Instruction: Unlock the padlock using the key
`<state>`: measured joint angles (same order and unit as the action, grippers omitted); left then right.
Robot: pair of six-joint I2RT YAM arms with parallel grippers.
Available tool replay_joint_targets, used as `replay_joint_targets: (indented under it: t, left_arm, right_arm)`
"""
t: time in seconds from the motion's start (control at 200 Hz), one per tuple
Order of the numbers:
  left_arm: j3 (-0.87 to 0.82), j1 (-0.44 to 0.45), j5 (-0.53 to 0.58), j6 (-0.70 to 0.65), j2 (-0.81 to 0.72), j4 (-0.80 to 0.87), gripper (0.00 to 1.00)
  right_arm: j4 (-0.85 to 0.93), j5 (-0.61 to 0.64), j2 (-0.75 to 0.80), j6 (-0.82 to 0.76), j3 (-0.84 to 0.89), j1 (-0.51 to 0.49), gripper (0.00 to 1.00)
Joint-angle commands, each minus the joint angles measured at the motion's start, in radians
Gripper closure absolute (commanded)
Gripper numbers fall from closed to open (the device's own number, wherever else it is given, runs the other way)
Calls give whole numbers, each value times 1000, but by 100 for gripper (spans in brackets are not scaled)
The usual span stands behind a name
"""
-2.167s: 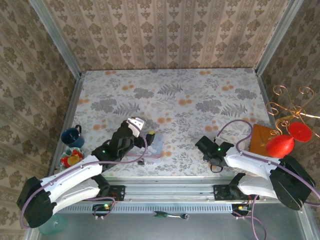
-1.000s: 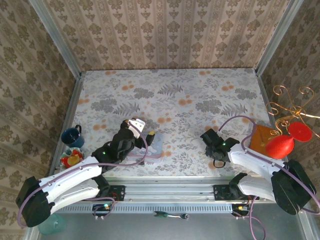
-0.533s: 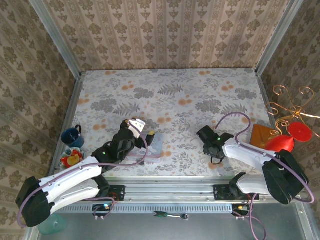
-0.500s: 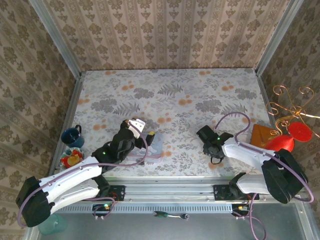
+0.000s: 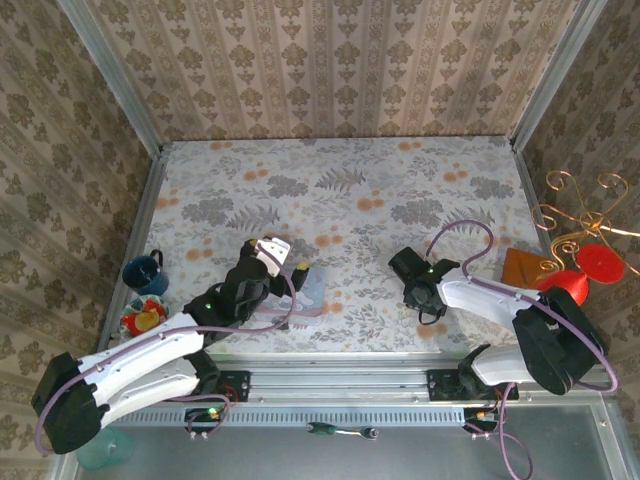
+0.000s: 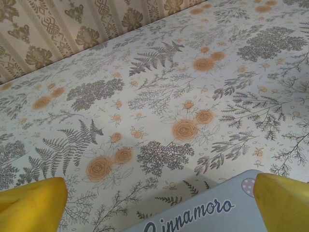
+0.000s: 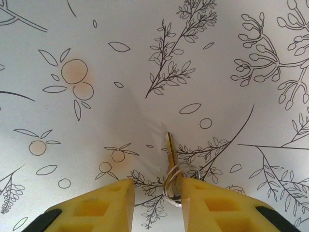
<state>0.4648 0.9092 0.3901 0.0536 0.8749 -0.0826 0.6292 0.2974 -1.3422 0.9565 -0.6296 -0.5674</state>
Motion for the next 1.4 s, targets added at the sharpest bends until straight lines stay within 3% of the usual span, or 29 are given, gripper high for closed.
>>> replay_joint_targets:
  t: [0.0,0.335,0.92,1.165,1.395]
  left_arm:
    - [-7,8,19,-19,-11,-11,0]
    - [-4,9,20,-23,-12,-9,0]
    - [-6,13,35,-29,-18,-7,0]
    - [-6,14,36,-30,-22,-4,0]
    - [-6,15,38,-31,-31,0,0]
  right_arm:
    - [44,-3,1,40,-20,0,67]
    - [103,61,3,92,-28,0,61]
    - [8,-26,-98,137,-34,2,62]
    - [-13,0,-100,116,-52,-29,66]
    - [-56,-2,-96,94,-45,-34,75]
